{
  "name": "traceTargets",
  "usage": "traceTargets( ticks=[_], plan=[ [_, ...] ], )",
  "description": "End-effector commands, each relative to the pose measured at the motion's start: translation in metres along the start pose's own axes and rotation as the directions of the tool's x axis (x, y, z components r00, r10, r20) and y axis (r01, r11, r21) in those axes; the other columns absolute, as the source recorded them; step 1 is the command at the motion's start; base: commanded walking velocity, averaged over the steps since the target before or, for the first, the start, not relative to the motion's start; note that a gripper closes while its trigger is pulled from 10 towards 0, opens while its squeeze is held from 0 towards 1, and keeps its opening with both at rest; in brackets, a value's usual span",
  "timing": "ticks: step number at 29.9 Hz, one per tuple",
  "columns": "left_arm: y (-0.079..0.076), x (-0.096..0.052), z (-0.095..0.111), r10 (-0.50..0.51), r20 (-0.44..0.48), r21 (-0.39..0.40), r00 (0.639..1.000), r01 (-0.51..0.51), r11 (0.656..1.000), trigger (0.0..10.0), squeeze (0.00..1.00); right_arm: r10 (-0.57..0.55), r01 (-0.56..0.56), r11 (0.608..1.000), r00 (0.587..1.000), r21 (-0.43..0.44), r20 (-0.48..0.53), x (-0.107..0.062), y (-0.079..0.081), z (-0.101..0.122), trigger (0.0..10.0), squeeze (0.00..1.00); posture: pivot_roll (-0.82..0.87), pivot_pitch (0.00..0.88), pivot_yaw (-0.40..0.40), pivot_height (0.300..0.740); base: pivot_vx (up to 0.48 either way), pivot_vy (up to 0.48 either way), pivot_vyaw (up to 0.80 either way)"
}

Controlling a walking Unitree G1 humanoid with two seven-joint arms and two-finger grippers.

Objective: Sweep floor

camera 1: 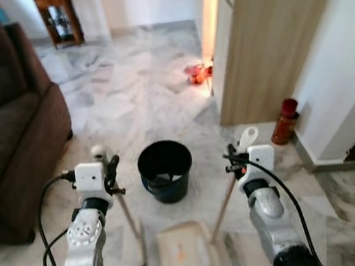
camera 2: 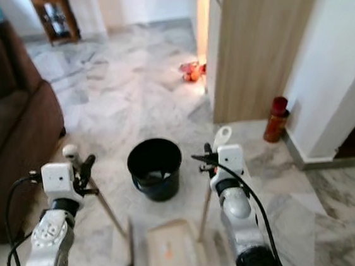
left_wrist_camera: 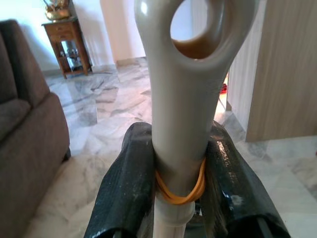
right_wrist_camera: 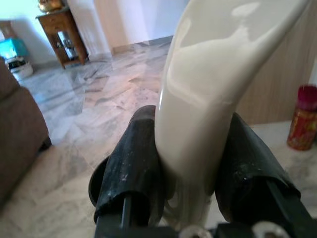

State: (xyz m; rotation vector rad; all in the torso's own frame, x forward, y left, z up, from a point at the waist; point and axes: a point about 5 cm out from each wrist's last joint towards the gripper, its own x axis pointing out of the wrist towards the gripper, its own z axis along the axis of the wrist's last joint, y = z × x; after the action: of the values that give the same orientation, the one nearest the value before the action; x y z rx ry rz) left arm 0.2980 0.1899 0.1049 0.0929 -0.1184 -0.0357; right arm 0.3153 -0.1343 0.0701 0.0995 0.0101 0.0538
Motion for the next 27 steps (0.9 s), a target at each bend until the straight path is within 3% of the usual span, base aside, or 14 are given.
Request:
traceTargets(
  ticks=[1, 14, 27],
  plan=[
    [-0.005, 0.004, 0.007, -0.015, 0.037, -0.003, 0.999, 0.015, 1.0, 10.0, 0.0, -0.006, 0.006, 1.0, 0.999, -0.013, 0.046, 0.004, -0.005, 0.011, 10.0, 0.0, 0.09, 0.002, 0.047, 0.74, 0.0, 0.0, 0.0],
    [-0.006, 0.001, 0.004, -0.023, 0.033, -0.003, 0.999, 0.023, 1.0, 10.0, 0.0, -0.002, 0.003, 1.0, 0.997, -0.012, 0.08, 0.007, -0.005, 0.022, 10.0, 0.0, 0.09, 0.0, 0.047, 0.74, 0.0, 0.0, 0.0],
    [-0.007, 0.0, 0.0, -0.024, 0.023, -0.001, 0.999, 0.024, 1.0, 10.0, 0.0, 0.092, -0.083, 0.995, 0.985, -0.063, 0.145, -0.004, -0.011, 0.054, 10.0, 0.0, 0.07, 0.0, 0.04, 0.74, 0.0, 0.0, 0.0]
  ],
)
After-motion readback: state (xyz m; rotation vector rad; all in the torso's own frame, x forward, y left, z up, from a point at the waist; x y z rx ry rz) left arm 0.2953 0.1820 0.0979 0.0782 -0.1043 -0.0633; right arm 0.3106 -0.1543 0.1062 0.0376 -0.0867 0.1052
